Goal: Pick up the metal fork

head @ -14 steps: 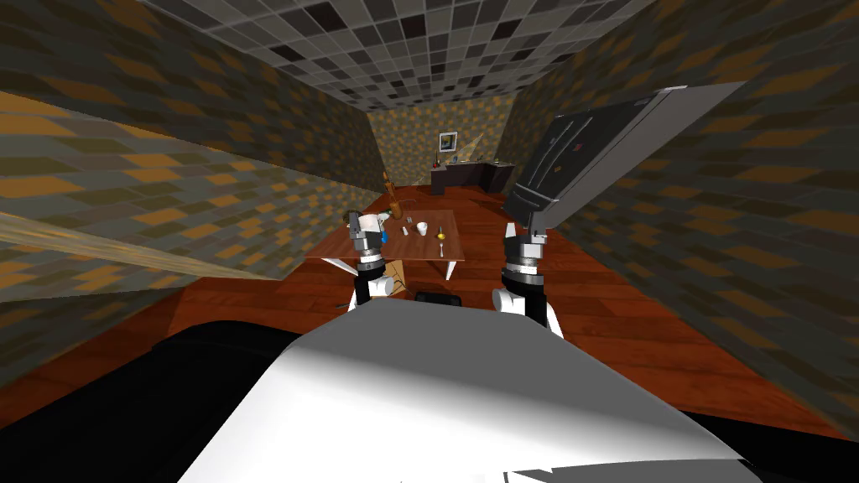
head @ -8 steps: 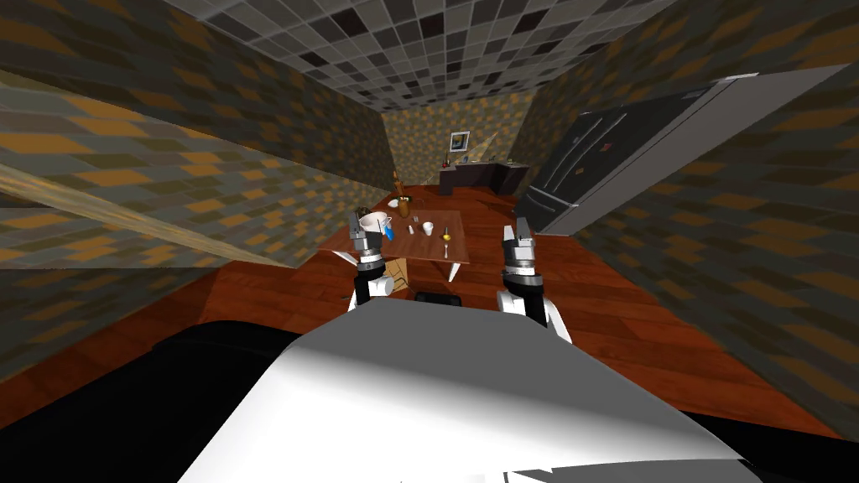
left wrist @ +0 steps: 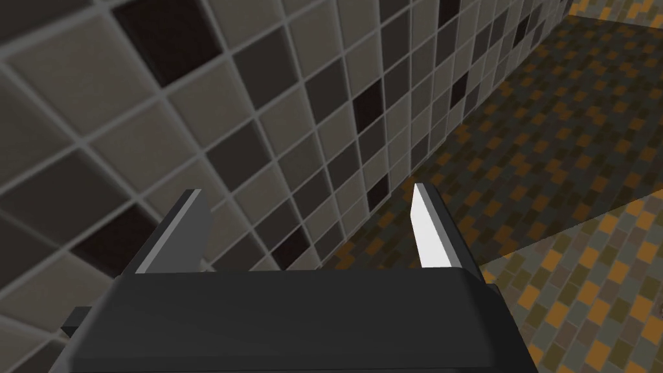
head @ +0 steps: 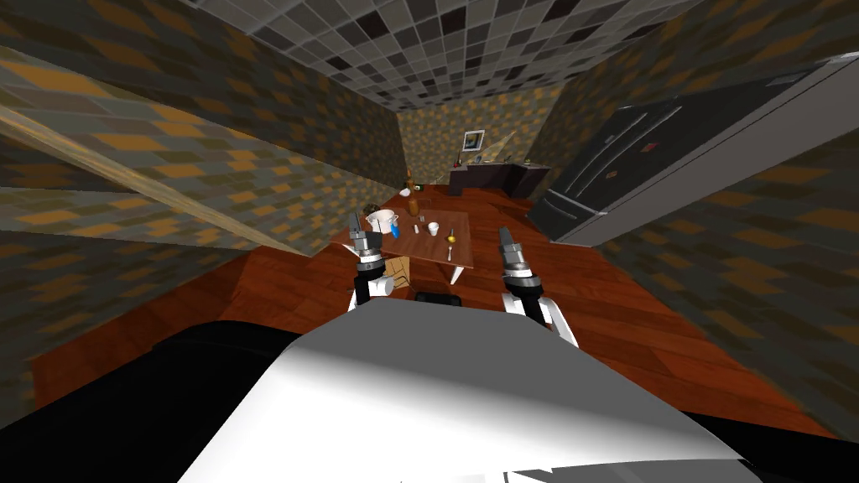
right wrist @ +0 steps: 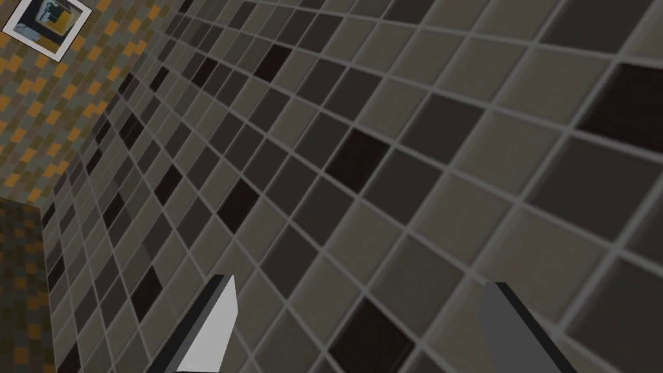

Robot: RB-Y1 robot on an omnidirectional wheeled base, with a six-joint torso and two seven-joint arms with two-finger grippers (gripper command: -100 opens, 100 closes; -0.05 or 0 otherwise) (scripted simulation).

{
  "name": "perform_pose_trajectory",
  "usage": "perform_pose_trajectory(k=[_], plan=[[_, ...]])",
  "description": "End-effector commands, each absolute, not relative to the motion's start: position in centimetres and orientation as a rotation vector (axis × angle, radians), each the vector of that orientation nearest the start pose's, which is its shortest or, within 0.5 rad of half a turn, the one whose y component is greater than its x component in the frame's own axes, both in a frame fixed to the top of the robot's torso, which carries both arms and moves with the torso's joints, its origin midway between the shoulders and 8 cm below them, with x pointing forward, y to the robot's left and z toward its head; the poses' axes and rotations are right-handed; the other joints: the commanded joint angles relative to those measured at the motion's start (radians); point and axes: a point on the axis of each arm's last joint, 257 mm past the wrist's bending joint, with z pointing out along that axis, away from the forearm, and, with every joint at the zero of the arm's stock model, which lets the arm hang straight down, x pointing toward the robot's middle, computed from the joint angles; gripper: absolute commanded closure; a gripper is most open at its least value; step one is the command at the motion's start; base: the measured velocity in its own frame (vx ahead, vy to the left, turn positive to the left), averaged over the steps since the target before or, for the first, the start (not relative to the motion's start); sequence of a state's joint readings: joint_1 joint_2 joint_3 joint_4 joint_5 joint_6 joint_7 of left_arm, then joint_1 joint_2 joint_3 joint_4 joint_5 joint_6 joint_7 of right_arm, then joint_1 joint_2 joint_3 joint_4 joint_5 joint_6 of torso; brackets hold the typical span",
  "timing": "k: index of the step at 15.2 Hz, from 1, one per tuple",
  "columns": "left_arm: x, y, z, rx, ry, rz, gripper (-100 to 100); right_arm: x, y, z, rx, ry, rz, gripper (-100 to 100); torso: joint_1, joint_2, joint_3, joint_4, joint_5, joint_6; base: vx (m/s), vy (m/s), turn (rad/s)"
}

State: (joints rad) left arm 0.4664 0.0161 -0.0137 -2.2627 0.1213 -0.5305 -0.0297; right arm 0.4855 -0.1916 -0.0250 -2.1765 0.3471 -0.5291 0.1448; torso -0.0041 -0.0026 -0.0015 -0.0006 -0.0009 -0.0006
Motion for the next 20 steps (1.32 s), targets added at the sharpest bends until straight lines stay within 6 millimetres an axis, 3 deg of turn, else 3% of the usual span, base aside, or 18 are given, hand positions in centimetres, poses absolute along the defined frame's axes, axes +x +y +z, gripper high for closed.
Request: perform_pose_trajectory(k=[1,5,8,13,17,19,20], plan=[[34.3,28.5,3.3,-0.680,0.526,-1.385,0,36.7,-23.2,-3.7,0.178,1.041,0.854,-100,0.000,0.000,0.000,0.000,0.000,0.000,0.023,-0.045,0.210],[34.3,28.5,3.3,-0.680,0.526,-1.385,0,36.8,-23.1,-4.9,0.109,1.078,0.787,-100,0.002,0.001,0.000,0.000,0.000,0.000,0.008,-0.020,0.134],[34.3,28.5,3.3,-0.680,0.526,-1.385,0,37.1,-23.3,-7.2,-0.018,1.139,0.666,-100,0.005,0.001,0.001,0.000,0.001,0.000,0.006,0.020,0.353],[34.3,28.5,3.3,-0.680,0.526,-1.385,0,37.2,-23.1,-9.0,-0.120,1.187,0.578,-100,0.005,0.000,0.000,0.000,0.001,0.000,0.019,0.012,0.216],[34.3,28.5,3.3,-0.680,0.526,-1.385,0,37.3,-23.6,-12.0,-0.266,1.246,0.454,-100,0.003,0.001,0.001,0.000,0.001,0.001,0.012,-0.023,0.222],[34.3,28.5,3.3,-0.680,0.526,-1.385,0,37.3,-23.4,-12.4,-0.289,1.257,0.437,-100,0.002,0.001,0.000,0.000,0.001,0.000,0.014,-0.028,0.198],[34.3,28.5,3.3,-0.680,0.526,-1.385,0,37.3,-23.9,-13.8,-0.352,1.279,0.385,-100,0.003,0.001,0.000,0.000,0.001,0.001,0.013,-0.021,0.265]])
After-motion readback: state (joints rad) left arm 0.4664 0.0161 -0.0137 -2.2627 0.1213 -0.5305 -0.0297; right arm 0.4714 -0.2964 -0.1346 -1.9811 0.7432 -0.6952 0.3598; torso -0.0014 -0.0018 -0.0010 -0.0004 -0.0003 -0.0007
